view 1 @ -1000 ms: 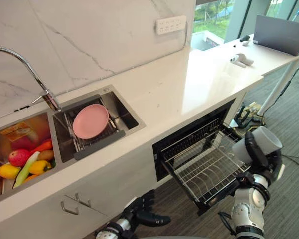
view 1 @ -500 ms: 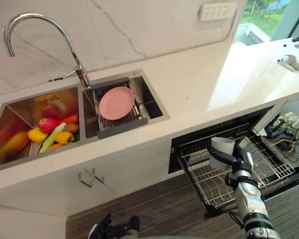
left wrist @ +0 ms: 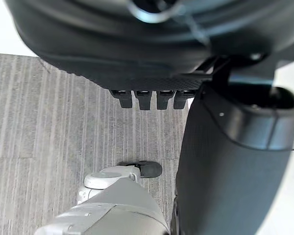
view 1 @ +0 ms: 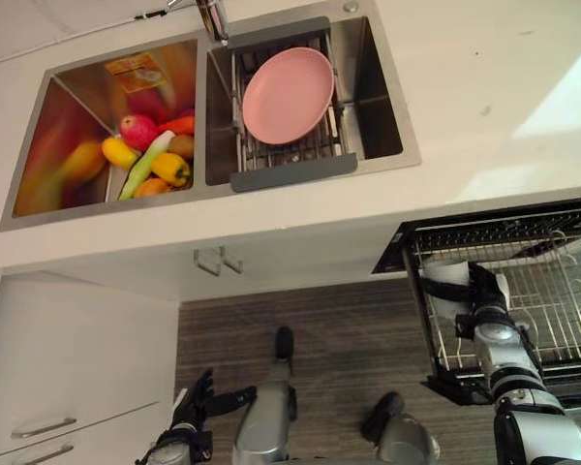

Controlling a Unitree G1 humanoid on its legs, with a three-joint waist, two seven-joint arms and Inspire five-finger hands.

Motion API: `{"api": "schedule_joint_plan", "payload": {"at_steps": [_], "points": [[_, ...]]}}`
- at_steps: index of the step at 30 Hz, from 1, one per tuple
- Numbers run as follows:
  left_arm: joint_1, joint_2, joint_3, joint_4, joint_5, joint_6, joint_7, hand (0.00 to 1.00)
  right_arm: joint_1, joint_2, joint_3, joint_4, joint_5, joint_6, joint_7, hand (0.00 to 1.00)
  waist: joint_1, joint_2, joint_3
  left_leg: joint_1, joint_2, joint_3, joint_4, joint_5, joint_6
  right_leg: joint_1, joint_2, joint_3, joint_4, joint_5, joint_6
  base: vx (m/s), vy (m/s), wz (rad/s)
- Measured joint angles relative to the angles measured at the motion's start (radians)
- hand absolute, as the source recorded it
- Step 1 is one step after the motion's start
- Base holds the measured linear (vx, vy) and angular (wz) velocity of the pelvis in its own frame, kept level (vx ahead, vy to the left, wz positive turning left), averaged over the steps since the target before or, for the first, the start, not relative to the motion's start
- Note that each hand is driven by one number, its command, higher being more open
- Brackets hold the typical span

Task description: Walk over to the sink, pick up the cup, carry it to the dishwasher, place the cup inside the dishwasher, then close the dishwasher door

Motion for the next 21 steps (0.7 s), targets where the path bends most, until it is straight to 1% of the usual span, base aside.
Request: {"api": "schedule_joint_plan", "payload": {"at_steps": [3,5,7,9,10,11,12,13,14,15,16,17,18,19,20,21], "points": [[0.000,-0.001,-0.004,0.003,-0.002,0.000,-0.009,1.00,0.005,0.001,0.000,0.000,0.001,0.024,-0.003,1.00,0.000,0.000,0.000,0.006,-0.009,0.012,0.000,0.003,-0.004,-0.008,-0.012,0.026,0.026,-0.018,-0.008,0.01,-0.052,0.03],[0.000,-0.003,-0.004,0.006,-0.002,0.000,-0.011,1.00,0.010,0.003,0.000,-0.007,0.004,0.026,-0.014,1.00,0.000,0.001,-0.001,0.014,-0.012,0.020,0.000,0.004,-0.006,-0.008,-0.013,0.047,0.027,-0.020,-0.005,0.03,-0.046,-0.06],[0.000,-0.009,-0.004,0.011,-0.004,0.000,-0.012,1.00,0.029,0.011,0.000,-0.052,0.010,0.027,-0.030,1.00,0.000,0.003,-0.002,0.026,-0.014,0.042,0.000,0.005,-0.008,-0.006,-0.016,0.071,0.028,-0.017,0.001,0.02,-0.042,-0.16],[0.000,-0.016,-0.004,0.022,-0.021,0.000,-0.011,1.00,0.078,0.038,-0.001,-0.151,0.004,0.027,-0.072,1.00,-0.002,0.005,-0.003,0.042,-0.015,0.067,0.000,0.005,-0.008,0.001,-0.019,0.085,0.023,-0.017,0.003,0.01,-0.035,-0.20],[0.001,-0.027,-0.003,0.037,-0.042,0.000,-0.010,1.00,0.137,0.067,-0.004,-0.264,-0.021,0.026,-0.122,1.00,-0.009,0.007,-0.006,0.056,-0.016,0.076,0.000,0.005,-0.008,0.012,-0.020,0.093,0.016,-0.015,0.005,0.00,-0.036,-0.16],[0.003,-0.034,0.000,0.040,-0.042,0.002,-0.010,1.00,0.171,0.076,-0.005,-0.322,-0.022,0.026,-0.142,1.00,-0.012,0.008,-0.008,0.061,-0.016,0.081,0.001,0.005,-0.008,0.015,-0.022,0.096,0.014,-0.015,0.006,-0.01,-0.041,-0.18],[0.010,-0.045,0.007,0.041,-0.042,0.004,-0.009,1.00,0.212,0.094,-0.020,-0.404,-0.023,0.026,-0.164,1.00,-0.016,0.007,-0.017,0.065,-0.015,0.093,0.001,0.005,-0.008,0.015,-0.024,0.103,0.012,-0.014,0.007,-0.02,-0.023,-0.23],[0.027,-0.061,0.025,0.043,-0.042,0.004,-0.010,1.00,0.275,0.137,-0.061,-0.535,-0.023,0.024,-0.195,1.00,-0.026,0.003,-0.032,0.076,-0.014,0.122,0.001,0.006,-0.008,0.015,-0.028,0.119,0.007,-0.013,0.009,-0.02,-0.019,-0.28],[0.034,-0.068,0.039,0.044,-0.042,0.004,-0.010,1.00,0.299,0.156,-0.080,-0.583,-0.023,0.019,-0.205,1.00,-0.029,-0.001,-0.039,0.081,-0.014,0.132,0.001,0.006,-0.008,0.015,-0.030,0.126,0.005,-0.013,0.010,-0.02,-0.007,-0.33],[0.050,-0.077,0.058,0.051,-0.040,0.004,-0.008,1.00,0.358,0.200,-0.123,-0.671,-0.021,0.001,-0.218,1.00,-0.037,-0.011,-0.062,0.087,-0.014,0.158,0.001,0.006,-0.008,0.013,-0.034,0.137,-0.001,-0.016,0.011,-0.01,-0.006,-0.24],[0.058,-0.081,0.068,0.054,-0.040,0.004,-0.009,1.00,0.386,0.225,-0.145,-0.712,-0.018,-0.016,-0.222,1.00,-0.043,-0.018,-0.070,0.092,-0.015,0.178,0.003,0.006,-0.008,0.016,-0.034,0.142,-0.004,-0.018,0.010,-0.01,-0.009,-0.24],[0.064,-0.089,0.100,0.073,-0.039,0.003,-0.009,1.00,0.456,0.288,-0.197,-0.822,0.020,-0.058,-0.223,1.00,-0.064,-0.035,-0.079,0.102,-0.016,0.232,0.022,0.006,-0.008,0.036,-0.038,0.147,-0.009,-0.017,0.013,-0.02,-0.013,-0.14],[0.065,-0.095,0.126,0.082,-0.038,0.003,-0.008,1.00,0.502,0.323,-0.225,-0.883,0.060,-0.086,-0.221,1.00,-0.079,-0.048,-0.085,0.102,-0.017,0.274,0.042,0.006,-0.007,0.046,-0.042,0.147,-0.010,-0.017,0.013,-0.03,-0.014,-0.10],[0.068,-0.098,0.139,0.083,-0.033,0.003,-0.006,1.00,0.530,0.343,-0.243,-0.916,0.093,-0.110,-0.215,1.00,-0.085,-0.055,-0.089,0.102,-0.016,0.308,0.054,0.006,-0.006,0.054,-0.044,0.146,-0.010,-0.018,0.013,-0.05,-0.015,-0.02],[0.072,-0.110,0.164,0.083,-0.017,0.003,-0.005,1.00,0.579,0.380,-0.279,-0.976,0.146,-0.154,-0.210,1.00,-0.102,-0.067,-0.097,0.106,-0.015,0.368,0.072,0.009,0.011,0.069,-0.047,0.144,-0.013,-0.019,0.014,-0.06,-0.009,-0.01],[0.079,-0.126,0.170,0.083,-0.017,0.006,-0.001,1.00,0.620,0.409,-0.305,-1.032,0.165,-0.196,-0.220,1.00,-0.118,-0.070,-0.112,0.113,-0.015,0.415,0.079,0.007,0.024,0.084,-0.047,0.140,-0.022,-0.020,0.015,-0.06,-0.001,-0.03]]}}
